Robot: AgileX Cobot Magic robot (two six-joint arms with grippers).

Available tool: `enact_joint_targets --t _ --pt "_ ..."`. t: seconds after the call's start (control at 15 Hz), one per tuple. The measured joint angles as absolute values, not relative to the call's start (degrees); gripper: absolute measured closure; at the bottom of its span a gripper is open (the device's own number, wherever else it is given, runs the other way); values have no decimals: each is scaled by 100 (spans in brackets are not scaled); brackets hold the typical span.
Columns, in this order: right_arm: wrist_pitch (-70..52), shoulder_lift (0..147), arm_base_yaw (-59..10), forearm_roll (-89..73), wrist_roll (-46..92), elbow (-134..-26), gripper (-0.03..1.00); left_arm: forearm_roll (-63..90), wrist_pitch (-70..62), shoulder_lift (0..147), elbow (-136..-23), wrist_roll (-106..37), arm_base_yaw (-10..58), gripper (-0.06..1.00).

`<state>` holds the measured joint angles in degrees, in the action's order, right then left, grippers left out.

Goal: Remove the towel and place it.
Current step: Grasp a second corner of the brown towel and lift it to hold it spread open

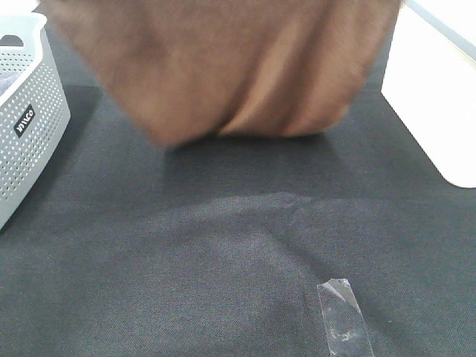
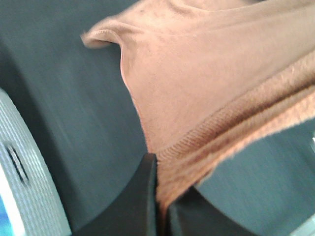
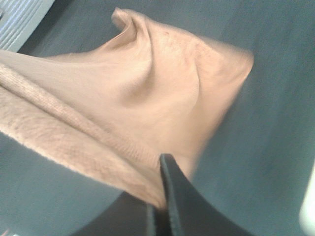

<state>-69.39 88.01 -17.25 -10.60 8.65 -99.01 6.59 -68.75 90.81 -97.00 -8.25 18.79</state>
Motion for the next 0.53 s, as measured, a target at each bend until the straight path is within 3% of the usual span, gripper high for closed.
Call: enact_joint_targets --t 0.53 --pt "-6898 7019 -1782 -1702 470 -7368 97 1192 -6675 7151 -6967 -848 1919 94"
